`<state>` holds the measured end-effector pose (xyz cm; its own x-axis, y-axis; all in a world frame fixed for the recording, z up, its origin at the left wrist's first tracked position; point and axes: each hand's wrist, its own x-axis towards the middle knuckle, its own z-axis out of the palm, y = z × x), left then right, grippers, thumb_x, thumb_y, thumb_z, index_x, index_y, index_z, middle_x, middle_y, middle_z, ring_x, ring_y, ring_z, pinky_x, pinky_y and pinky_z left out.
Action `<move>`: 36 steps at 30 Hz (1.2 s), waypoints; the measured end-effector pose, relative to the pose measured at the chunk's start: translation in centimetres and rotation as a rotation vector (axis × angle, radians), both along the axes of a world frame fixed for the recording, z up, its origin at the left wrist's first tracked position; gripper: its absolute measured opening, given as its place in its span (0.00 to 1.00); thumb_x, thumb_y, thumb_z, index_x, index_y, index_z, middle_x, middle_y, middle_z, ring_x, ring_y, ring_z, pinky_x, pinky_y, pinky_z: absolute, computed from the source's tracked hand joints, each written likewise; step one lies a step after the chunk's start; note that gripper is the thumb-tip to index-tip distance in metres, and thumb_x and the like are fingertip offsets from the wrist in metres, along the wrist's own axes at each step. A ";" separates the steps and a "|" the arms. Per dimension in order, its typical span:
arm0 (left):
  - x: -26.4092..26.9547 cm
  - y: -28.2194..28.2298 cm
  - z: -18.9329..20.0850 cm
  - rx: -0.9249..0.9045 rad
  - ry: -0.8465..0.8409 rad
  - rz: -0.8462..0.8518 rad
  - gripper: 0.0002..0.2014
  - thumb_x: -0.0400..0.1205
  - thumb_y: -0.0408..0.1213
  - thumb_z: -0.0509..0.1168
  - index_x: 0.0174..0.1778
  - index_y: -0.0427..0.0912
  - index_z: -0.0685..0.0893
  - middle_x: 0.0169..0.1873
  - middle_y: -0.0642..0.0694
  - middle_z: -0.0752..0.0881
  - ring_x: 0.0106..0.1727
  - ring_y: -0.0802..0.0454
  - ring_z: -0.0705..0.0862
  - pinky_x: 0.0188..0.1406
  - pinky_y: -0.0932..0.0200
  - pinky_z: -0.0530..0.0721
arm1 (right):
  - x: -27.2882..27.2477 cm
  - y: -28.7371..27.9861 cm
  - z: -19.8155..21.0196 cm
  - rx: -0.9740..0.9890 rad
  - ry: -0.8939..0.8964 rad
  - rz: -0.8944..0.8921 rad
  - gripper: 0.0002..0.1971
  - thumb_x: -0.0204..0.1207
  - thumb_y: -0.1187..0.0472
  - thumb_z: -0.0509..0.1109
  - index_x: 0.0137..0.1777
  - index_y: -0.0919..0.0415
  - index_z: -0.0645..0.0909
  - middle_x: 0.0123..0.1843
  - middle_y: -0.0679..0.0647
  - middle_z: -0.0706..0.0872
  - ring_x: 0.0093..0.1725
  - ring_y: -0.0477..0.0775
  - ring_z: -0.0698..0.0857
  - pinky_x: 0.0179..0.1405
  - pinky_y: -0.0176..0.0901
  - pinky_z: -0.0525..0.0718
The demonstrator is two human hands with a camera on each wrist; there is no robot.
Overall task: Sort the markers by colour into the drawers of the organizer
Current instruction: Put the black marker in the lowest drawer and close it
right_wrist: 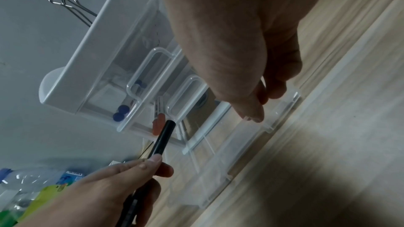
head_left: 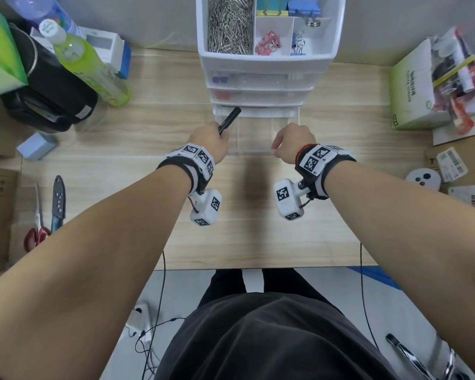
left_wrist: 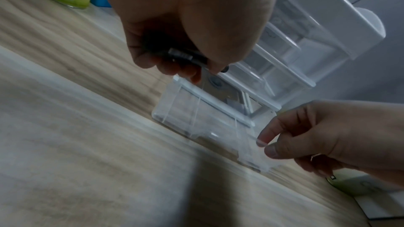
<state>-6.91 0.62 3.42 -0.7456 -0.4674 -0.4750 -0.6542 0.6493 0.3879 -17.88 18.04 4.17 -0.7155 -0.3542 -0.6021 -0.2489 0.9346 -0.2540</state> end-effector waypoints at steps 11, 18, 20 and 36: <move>-1.9 1.4 0.0 0.163 0.011 0.047 0.23 0.84 0.51 0.61 0.24 0.46 0.74 0.23 0.47 0.78 0.29 0.47 0.78 0.25 0.58 0.74 | -1.1 -2.2 1.6 -0.159 -0.231 -0.034 0.16 0.80 0.53 0.67 0.53 0.65 0.89 0.45 0.60 0.91 0.37 0.54 0.85 0.36 0.45 0.88; -2.1 1.3 -0.3 0.433 -0.043 0.051 0.16 0.77 0.49 0.73 0.47 0.38 0.89 0.36 0.41 0.89 0.37 0.46 0.90 0.40 0.56 0.90 | -0.2 -6.3 0.4 -0.192 -0.512 -0.185 0.14 0.84 0.51 0.65 0.47 0.62 0.83 0.38 0.55 0.88 0.37 0.58 0.87 0.33 0.43 0.84; -1.6 0.5 -0.5 0.439 -0.005 0.118 0.22 0.75 0.49 0.75 0.60 0.39 0.87 0.41 0.46 0.86 0.36 0.52 0.87 0.32 0.64 0.84 | -0.4 -6.8 -0.1 -0.162 -0.509 -0.247 0.12 0.83 0.55 0.64 0.48 0.65 0.82 0.36 0.58 0.85 0.28 0.56 0.82 0.26 0.39 0.78; 1.4 -2.6 -3.2 0.349 -0.045 0.165 0.35 0.67 0.45 0.83 0.69 0.47 0.78 0.52 0.50 0.85 0.48 0.52 0.82 0.45 0.63 0.75 | -0.1 -9.5 -3.3 -0.361 -0.429 -0.254 0.27 0.77 0.67 0.75 0.76 0.59 0.73 0.59 0.62 0.87 0.50 0.63 0.90 0.51 0.63 0.91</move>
